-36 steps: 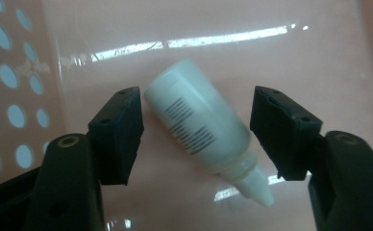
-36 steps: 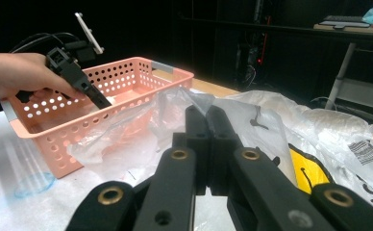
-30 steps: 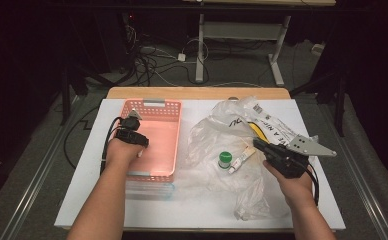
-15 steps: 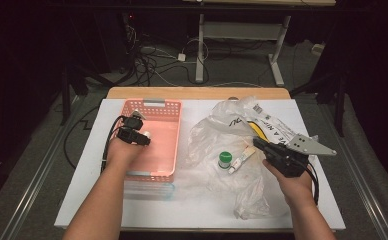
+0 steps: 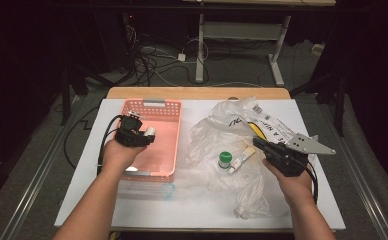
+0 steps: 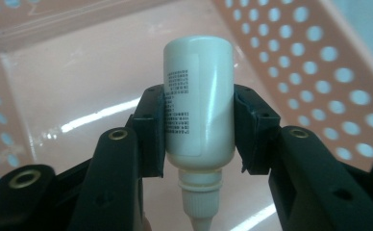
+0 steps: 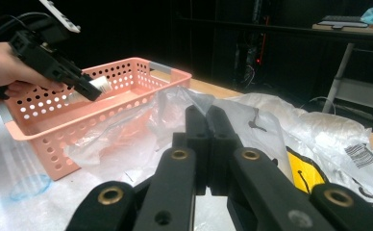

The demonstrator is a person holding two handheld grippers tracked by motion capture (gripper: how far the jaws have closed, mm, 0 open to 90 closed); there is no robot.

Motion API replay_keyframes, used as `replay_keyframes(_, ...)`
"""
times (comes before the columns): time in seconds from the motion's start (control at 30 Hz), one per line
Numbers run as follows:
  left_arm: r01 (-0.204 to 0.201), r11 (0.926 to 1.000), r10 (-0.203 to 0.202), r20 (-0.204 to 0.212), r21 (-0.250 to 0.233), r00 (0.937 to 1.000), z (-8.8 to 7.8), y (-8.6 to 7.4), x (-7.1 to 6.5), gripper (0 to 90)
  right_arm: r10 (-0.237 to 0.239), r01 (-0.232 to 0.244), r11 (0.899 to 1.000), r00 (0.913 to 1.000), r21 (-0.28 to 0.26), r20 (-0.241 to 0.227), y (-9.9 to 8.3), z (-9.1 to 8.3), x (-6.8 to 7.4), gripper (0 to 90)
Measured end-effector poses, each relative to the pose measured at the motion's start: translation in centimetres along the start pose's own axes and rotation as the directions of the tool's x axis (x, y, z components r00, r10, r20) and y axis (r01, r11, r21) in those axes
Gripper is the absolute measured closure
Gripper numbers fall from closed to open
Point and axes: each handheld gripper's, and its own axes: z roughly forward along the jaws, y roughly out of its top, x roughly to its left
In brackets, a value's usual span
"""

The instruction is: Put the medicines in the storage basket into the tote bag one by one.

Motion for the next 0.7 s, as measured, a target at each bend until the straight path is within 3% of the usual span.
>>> replay_keyframes(0.3,-0.036,0.9942,0.041,0.05,-0.101,0.9979,-1.8,-1.6,-1.6,58.3,-0.005,0.005,1.0,1.0,0.002,-0.001,-0.1,-0.1,0.2,90.0)
replay_keyframes(0.7,-0.096,0.9718,0.117,0.083,-0.215,0.9897,-3.5,-3.6,-4.9,58.3,-0.007,0.007,1.0,1.0,0.006,0.003,-0.3,-0.5,0.3,90.0)
